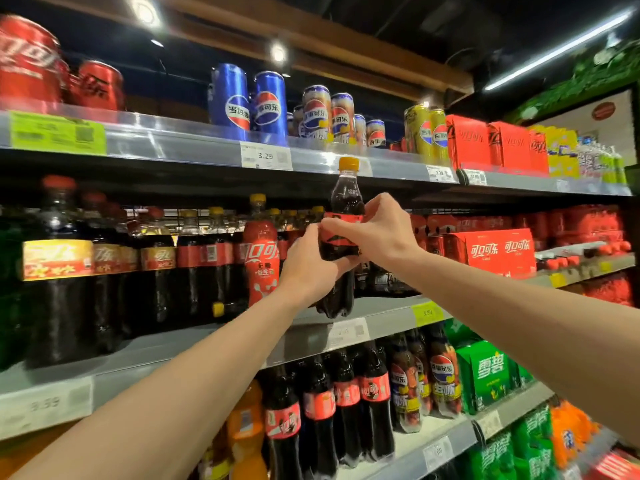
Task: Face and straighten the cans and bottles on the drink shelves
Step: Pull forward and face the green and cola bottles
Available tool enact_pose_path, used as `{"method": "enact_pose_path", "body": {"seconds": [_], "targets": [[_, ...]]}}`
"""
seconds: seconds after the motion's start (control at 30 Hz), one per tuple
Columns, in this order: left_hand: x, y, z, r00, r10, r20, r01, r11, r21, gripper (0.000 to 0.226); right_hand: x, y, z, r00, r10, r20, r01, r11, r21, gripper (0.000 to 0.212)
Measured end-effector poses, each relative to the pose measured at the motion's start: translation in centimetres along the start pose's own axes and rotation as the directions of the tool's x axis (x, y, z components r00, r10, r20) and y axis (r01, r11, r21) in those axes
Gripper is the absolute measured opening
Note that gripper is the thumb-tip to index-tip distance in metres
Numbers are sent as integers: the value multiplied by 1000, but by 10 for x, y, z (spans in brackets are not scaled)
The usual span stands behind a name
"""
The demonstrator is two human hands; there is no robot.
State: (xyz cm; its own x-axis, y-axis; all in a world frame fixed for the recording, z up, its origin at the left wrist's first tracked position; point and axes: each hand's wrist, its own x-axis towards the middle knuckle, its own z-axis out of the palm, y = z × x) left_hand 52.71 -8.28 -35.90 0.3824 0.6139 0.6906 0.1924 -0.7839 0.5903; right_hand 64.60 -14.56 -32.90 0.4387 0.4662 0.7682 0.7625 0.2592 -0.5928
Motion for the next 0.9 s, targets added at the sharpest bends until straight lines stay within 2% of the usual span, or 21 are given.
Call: {"method": "enact_pose_path", "body": {"seconds": [0.1, 0.23, 0.33, 0.43, 0.63, 0.8, 0.9], "targets": [[-14, -4, -32, 999, 10, -37, -10, 1000, 21, 69, -11, -24, 16, 999, 18, 40, -20, 999, 37, 73], [-34, -15, -79, 995, -10, -99, 16, 998, 58, 80, -29, -58, 44, 989, 12, 149, -32, 990, 135, 87], [-48, -27, -116, 993, -15, -119, 23, 998, 66, 63, -40, -83, 74, 971, -44, 235, 11, 990, 140, 68], [-52, -45, -145, 986, -44, -160, 55, 996, 65, 52, -44, -102, 106, 956, -55, 288, 17, 991, 132, 68], [-43, -76, -172, 954, -182, -239, 212, 972, 104, 51, -40, -117, 152, 919, -33, 394, -25, 990, 141, 52], [-31, -106, -174, 927, -288, -242, 319, 942, 101, 45, -32, -109, 183, 872, -25, 488, -8, 998, 67, 49], [-22, -119, -170, 894, -344, -288, 391, 912, 127, 40, -31, -97, 200, 822, 10, 569, -80, 992, 98, 43]]}}
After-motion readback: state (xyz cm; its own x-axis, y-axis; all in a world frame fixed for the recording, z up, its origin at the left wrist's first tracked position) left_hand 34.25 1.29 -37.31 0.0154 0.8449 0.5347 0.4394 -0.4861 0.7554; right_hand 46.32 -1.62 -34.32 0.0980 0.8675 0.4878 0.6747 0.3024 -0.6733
